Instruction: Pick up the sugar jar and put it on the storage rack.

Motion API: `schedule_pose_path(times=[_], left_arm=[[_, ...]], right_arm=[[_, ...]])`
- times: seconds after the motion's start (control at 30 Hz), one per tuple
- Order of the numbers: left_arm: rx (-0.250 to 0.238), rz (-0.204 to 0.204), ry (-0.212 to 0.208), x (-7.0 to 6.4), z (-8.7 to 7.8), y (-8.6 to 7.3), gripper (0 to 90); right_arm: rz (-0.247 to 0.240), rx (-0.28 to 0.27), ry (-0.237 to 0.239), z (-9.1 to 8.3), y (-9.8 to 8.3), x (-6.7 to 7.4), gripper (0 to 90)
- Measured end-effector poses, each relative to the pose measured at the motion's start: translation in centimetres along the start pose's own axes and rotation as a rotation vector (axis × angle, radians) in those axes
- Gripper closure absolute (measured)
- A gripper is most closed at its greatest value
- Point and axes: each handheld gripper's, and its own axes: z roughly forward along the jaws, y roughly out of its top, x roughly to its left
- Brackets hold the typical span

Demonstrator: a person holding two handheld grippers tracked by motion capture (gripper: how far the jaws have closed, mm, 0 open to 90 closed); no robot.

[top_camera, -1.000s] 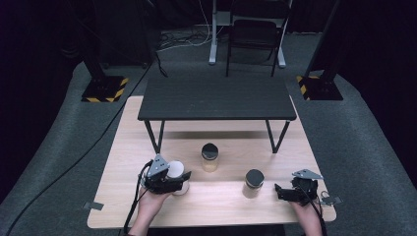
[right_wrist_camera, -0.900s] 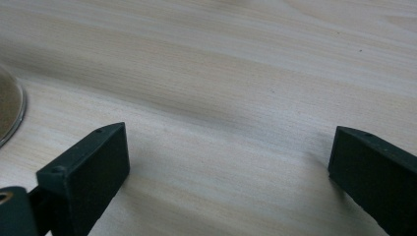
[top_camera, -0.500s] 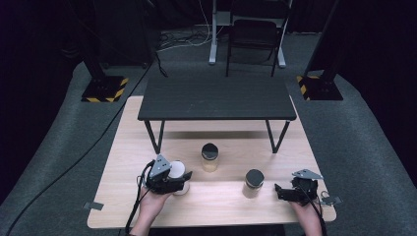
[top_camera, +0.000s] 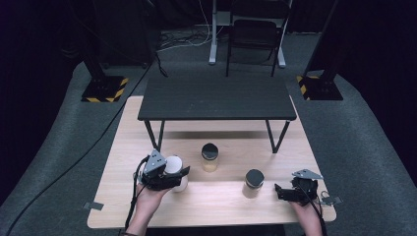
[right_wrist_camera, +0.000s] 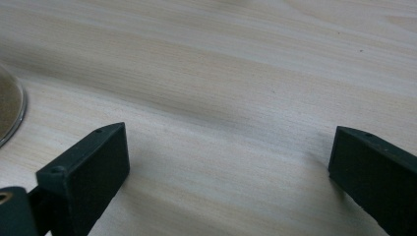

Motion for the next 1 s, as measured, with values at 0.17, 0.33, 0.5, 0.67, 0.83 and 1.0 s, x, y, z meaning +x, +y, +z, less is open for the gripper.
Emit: schedule_pose_path(times=[0.17, 0.33, 0.5, 0.67, 0.83, 1.0], left_arm=[[0.006, 0.003, -0.002, -0.1, -0.5, 1.3, 33.3], [-0.003, 0.020, -0.005, -0.2, -1.1, 2.8, 33.3], [-0.017, 0.028, -0.005, -0.2, -1.6, 4.0, 33.3], [-0.020, 0.026, -0.006, -0.1, -1.7, 4.9, 33.3], [-0.013, 0.019, -0.003, 0.2, -1.8, 5.6, 33.4], [-0.015, 0.019, -0.003, 0.6, -2.0, 6.8, 33.3]], right_arm=[[-0.001, 0.000, 0.000, 0.0, 0.0, 0.0, 1.1], [-0.001, 0.000, 0.001, 0.0, 0.0, 0.0, 1.1], [-0.002, 0.000, 0.001, 0.0, 0.0, 0.0, 1.1], [-0.003, 0.000, 0.002, 0.0, 0.0, 0.0, 1.1], [-0.005, 0.000, 0.004, 0.0, 0.0, 0.0, 1.0], [-0.005, 0.001, 0.004, 0.0, 0.0, 0.0, 1.0]])
